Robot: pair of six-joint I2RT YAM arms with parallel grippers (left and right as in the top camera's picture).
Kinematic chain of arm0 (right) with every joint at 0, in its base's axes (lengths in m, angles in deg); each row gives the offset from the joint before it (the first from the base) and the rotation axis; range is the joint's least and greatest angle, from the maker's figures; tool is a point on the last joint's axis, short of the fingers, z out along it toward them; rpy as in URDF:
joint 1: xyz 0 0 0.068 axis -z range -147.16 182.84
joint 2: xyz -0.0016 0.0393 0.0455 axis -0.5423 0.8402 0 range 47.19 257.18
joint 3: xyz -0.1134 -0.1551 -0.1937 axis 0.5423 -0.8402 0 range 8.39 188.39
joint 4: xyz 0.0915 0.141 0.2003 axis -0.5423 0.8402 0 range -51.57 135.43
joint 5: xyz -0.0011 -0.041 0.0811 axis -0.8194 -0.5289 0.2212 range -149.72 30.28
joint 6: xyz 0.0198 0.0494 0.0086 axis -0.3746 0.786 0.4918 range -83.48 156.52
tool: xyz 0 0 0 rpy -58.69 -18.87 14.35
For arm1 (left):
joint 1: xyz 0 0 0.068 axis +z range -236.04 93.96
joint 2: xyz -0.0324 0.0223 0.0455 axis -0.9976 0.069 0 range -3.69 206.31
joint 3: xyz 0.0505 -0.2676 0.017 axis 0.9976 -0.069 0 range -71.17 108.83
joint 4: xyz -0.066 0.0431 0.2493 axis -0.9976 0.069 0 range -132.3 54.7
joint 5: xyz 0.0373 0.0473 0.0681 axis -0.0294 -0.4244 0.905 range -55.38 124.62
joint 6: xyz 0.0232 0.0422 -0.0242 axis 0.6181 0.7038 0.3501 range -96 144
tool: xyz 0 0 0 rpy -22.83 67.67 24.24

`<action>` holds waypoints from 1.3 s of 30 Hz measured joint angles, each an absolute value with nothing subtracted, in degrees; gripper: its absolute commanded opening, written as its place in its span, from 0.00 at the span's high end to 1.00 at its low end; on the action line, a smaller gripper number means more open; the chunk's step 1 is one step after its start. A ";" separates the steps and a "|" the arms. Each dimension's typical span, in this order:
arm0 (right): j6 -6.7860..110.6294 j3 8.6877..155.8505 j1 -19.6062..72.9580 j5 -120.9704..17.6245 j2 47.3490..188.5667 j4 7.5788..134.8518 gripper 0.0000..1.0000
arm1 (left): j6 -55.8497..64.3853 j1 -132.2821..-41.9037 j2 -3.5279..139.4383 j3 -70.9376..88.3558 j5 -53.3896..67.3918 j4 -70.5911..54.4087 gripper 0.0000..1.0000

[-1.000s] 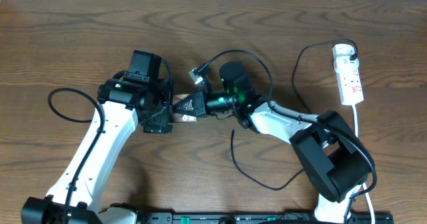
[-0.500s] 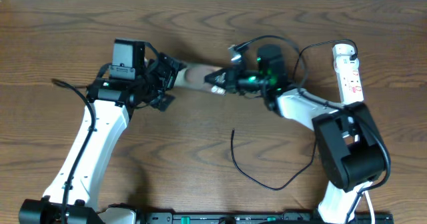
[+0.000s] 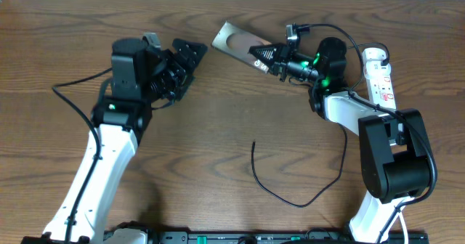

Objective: Plug charger to phone and switch on socket

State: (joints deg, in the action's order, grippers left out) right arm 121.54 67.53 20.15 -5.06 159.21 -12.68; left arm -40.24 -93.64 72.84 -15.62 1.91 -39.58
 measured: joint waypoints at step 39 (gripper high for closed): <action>132.68 67.53 7.58 -0.08 159.21 -18.85 0.99 | -57.27 -87.61 71.92 -41.67 9.41 -90.11 0.00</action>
State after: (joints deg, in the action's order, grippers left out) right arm 132.68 67.53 7.58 -0.08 159.21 -18.85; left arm -57.27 -87.61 71.92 -41.67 9.41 -90.11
